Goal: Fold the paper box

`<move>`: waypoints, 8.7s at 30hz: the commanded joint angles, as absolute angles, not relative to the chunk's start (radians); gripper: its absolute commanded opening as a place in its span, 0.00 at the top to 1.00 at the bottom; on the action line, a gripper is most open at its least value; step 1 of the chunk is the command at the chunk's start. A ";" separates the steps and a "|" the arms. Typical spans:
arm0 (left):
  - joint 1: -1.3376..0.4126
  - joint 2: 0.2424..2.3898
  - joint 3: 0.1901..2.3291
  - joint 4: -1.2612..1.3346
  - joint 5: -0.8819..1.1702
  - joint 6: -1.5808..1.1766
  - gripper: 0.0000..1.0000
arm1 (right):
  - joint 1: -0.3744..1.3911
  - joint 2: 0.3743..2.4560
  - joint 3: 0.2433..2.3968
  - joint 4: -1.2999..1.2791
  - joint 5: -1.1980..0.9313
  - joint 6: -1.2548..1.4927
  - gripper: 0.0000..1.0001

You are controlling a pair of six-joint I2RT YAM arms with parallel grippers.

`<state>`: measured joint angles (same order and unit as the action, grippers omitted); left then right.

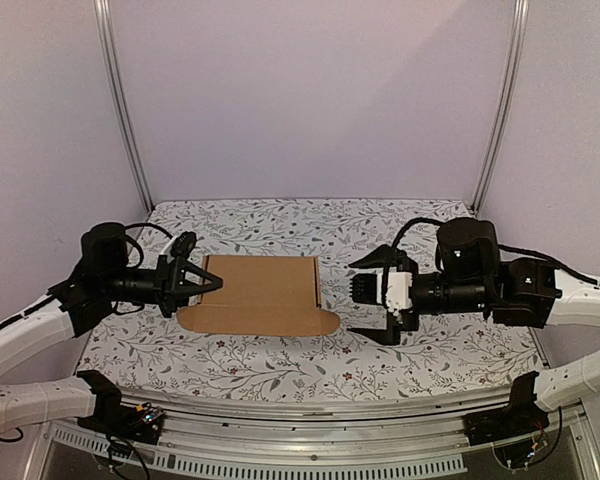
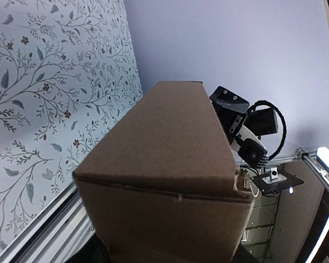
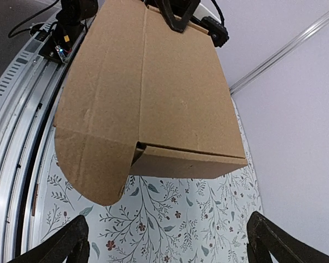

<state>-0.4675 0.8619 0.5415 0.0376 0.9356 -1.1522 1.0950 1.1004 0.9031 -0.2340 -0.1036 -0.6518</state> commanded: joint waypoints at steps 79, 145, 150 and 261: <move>-0.437 0.748 0.726 -0.550 0.840 -0.724 0.01 | 1.579 1.285 0.621 0.417 0.679 -1.158 0.63; -0.788 1.166 0.682 -0.365 0.247 -0.503 0.66 | 0.969 1.565 0.608 0.354 -0.515 -0.252 0.69; -0.797 1.153 0.689 -0.394 0.219 -0.505 0.72 | 0.968 1.569 0.606 0.358 -0.511 -0.251 0.69; -1.028 1.301 0.790 -0.429 -0.126 -0.618 1.00 | 1.134 1.309 0.568 0.445 0.046 -0.112 0.88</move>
<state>-1.0035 1.2728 0.7708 -0.3737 -0.1055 -0.6106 1.1244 1.2320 0.5350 0.4561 0.0368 -0.1337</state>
